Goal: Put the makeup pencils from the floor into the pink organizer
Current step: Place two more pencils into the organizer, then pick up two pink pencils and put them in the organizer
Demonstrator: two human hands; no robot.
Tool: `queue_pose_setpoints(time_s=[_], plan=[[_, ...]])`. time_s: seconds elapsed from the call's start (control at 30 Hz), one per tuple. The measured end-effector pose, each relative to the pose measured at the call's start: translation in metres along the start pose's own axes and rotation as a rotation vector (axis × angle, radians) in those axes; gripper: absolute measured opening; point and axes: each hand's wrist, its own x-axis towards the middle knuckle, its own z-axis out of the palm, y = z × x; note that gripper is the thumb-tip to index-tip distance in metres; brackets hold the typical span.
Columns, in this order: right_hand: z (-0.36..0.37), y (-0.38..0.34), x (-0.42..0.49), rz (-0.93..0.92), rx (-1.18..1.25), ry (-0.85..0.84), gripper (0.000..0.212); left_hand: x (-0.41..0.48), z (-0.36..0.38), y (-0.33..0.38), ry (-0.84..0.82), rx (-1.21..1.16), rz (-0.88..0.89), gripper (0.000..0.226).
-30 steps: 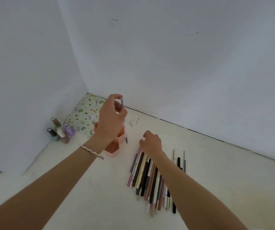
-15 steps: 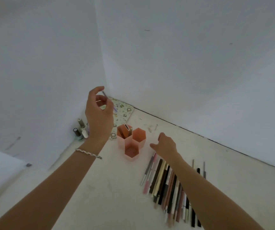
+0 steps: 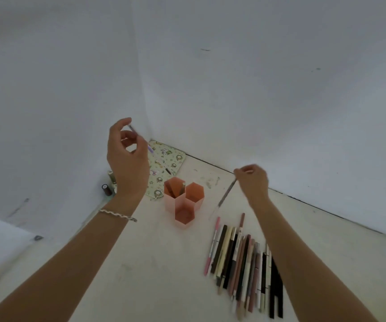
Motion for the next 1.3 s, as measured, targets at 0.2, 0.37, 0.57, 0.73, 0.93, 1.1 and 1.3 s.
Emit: queue_pose_setpoints(time_s=[0.2, 0.37, 0.57, 0.73, 0.93, 1.1, 1.3], plan=[[-0.016, -0.074, -0.025, -0.223, 0.458, 0.146, 0.012, -0.029, 0.009, -0.034, -0.21, 0.142, 0.079, 0.035], [0.013, -0.077, -0.064, -0.436, 0.44, 0.117, 0.014, -0.049, -0.011, -0.062, -0.396, 0.414, 0.111, 0.03], [0.052, -0.046, -0.086, -0.599, 0.145, -0.041, 0.016, -0.039, -0.028, -0.042, -0.272, 0.294, 0.085, 0.034], [0.055, -0.024, -0.089, -0.595, 0.001, -0.14, 0.015, -0.077, -0.016, -0.023, -0.41, 0.172, 0.107, 0.021], [-0.005, -0.017, -0.05, -0.438, 0.134, 0.037, 0.026, -0.151, 0.028, -0.051, -1.004, 0.543, -0.089, 0.018], [-0.051, 0.018, -0.031, -0.306, 0.121, 0.085, 0.021, -0.185, 0.063, -0.071, -1.132, 0.957, -0.084, 0.021], [-0.07, 0.067, -0.024, -0.225, 0.022, 0.062, 0.018, -0.193, 0.08, -0.073, -1.06, 1.068, -0.127, 0.02]])
